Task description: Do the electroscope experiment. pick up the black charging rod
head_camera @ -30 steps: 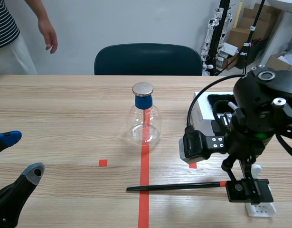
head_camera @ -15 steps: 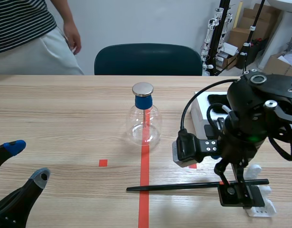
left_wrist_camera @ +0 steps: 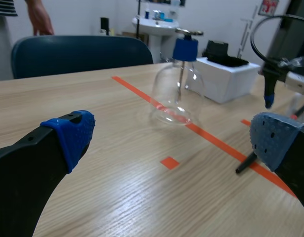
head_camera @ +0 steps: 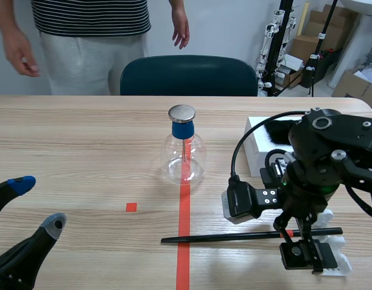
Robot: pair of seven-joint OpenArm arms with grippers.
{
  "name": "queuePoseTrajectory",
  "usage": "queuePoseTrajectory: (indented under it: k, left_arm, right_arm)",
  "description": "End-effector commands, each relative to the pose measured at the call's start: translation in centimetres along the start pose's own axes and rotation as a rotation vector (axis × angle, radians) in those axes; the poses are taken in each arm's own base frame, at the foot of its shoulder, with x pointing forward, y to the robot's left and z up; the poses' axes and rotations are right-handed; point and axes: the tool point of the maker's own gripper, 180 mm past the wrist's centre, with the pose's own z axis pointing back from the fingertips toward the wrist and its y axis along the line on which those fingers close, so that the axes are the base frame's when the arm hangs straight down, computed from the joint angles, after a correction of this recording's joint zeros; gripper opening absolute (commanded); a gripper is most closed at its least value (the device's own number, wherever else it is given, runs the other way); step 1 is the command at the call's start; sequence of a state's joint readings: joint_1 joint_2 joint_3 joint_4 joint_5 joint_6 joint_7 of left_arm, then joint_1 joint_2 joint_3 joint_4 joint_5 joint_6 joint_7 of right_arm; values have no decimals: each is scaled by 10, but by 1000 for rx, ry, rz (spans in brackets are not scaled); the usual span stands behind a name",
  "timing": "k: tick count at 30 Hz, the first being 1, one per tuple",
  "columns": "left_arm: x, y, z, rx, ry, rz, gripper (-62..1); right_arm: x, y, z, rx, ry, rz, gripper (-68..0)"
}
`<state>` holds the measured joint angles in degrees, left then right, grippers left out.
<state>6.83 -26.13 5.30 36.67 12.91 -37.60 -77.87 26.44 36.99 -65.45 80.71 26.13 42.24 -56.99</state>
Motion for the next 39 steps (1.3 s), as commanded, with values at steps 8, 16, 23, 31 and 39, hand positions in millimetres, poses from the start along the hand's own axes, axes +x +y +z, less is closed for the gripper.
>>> queuePoseTrajectory:
  k: [8,16,23,31,39]
  left_arm:
    - [8,-6,-1,-67,-15,-54,14]
    - [9,-7,0,-63,-25,-66,14]
    - [10,-5,3,-53,-40,-80,14]
    - [11,-6,4,-52,-45,-85,14]
    - [11,-11,8,-68,-59,-103,14]
  right_arm:
    - [-1,-7,8,-1,13,101,-104]
    - [-7,-5,1,26,-12,64,-104]
    - [-7,-2,-2,50,-48,30,-104]
    - [0,1,0,71,-101,4,-104]
    - [-7,1,0,74,-95,-13,-104]
